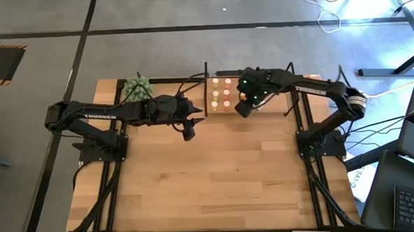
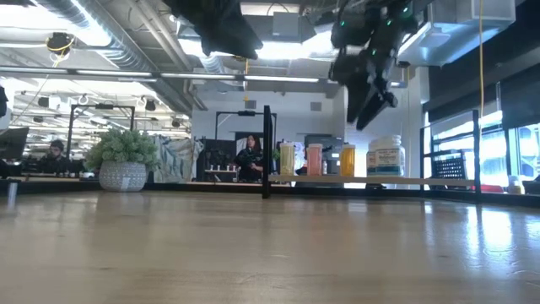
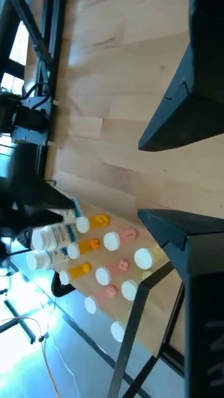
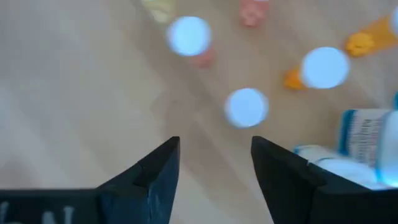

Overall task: Pick and place medicine bottles onto shelf by color
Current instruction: Return to Home Position

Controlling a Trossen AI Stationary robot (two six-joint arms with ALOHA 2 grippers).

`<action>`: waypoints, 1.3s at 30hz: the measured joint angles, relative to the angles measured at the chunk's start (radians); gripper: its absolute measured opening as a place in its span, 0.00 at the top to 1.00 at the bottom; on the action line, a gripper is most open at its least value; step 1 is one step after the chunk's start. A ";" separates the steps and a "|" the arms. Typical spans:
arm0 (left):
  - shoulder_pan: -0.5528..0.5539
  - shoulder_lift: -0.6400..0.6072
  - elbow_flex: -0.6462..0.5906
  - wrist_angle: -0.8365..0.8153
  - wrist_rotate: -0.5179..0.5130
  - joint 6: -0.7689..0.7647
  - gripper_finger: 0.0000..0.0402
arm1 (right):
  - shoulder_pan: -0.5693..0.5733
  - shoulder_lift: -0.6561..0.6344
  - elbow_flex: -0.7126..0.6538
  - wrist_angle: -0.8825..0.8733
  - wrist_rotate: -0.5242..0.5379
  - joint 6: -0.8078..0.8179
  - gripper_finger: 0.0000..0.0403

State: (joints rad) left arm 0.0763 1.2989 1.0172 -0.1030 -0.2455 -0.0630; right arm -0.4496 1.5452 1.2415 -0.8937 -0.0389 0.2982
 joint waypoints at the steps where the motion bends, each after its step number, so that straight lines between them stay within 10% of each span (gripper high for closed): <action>1: 0.000 -0.004 0.000 -0.005 0.000 0.009 0.62 | 0.002 -0.019 0.000 -0.003 -0.038 -0.014 0.50; 7: 0.000 -0.073 -0.001 -0.063 -0.074 0.014 0.63 | 0.056 -0.119 0.000 -0.017 -0.094 -0.015 0.59; 15: -0.003 -0.241 -0.001 -0.248 -0.118 -0.013 0.80 | 0.129 -0.291 0.012 -0.026 -0.092 -0.073 0.97; 20: -0.003 -0.344 0.000 -0.354 -0.117 -0.017 0.98 | 0.133 -0.426 0.013 -0.026 -0.112 -0.105 0.98; 39: -0.065 -0.742 -0.076 -0.628 -0.217 -0.122 1.00 | 0.133 -1.163 -0.402 0.287 -0.173 -0.216 0.99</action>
State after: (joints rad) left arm 0.0112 0.5565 0.9409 -0.7308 -0.4624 -0.1846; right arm -0.3164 0.3824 0.8394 -0.6066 -0.2115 0.0818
